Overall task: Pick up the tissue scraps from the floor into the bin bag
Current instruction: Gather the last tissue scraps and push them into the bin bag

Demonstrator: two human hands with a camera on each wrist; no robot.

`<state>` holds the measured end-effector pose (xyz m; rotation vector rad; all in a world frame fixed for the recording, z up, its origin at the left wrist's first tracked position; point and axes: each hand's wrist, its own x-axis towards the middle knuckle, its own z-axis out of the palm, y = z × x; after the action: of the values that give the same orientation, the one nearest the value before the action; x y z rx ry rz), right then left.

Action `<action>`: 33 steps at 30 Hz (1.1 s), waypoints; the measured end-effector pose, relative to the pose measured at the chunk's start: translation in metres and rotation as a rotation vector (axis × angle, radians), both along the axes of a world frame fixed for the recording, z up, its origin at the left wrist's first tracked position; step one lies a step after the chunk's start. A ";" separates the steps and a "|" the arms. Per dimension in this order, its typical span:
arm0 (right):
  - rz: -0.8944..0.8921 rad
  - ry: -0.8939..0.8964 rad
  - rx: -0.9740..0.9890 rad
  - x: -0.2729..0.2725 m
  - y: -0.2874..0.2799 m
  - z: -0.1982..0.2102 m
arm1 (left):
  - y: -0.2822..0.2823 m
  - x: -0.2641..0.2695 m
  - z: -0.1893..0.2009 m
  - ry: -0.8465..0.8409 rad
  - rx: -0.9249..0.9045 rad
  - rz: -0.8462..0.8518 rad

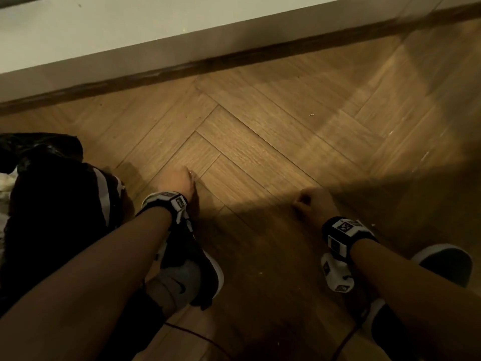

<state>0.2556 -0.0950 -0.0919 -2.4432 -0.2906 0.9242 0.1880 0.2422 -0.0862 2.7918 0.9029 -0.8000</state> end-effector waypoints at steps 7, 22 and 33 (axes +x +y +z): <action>-0.133 0.084 0.147 -0.017 0.027 0.041 | -0.034 0.006 0.033 0.091 -0.384 -0.067; -0.112 -0.166 0.514 -0.080 0.030 0.200 | -0.185 -0.059 0.169 -0.349 -1.531 0.962; 0.241 -0.525 0.219 -0.139 0.022 0.244 | -0.221 -0.111 0.211 -0.501 -1.474 1.002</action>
<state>0.1162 -0.0733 0.1521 -2.4368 -0.8375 0.2968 0.0768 0.0215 0.1246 0.9642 0.8542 -0.2725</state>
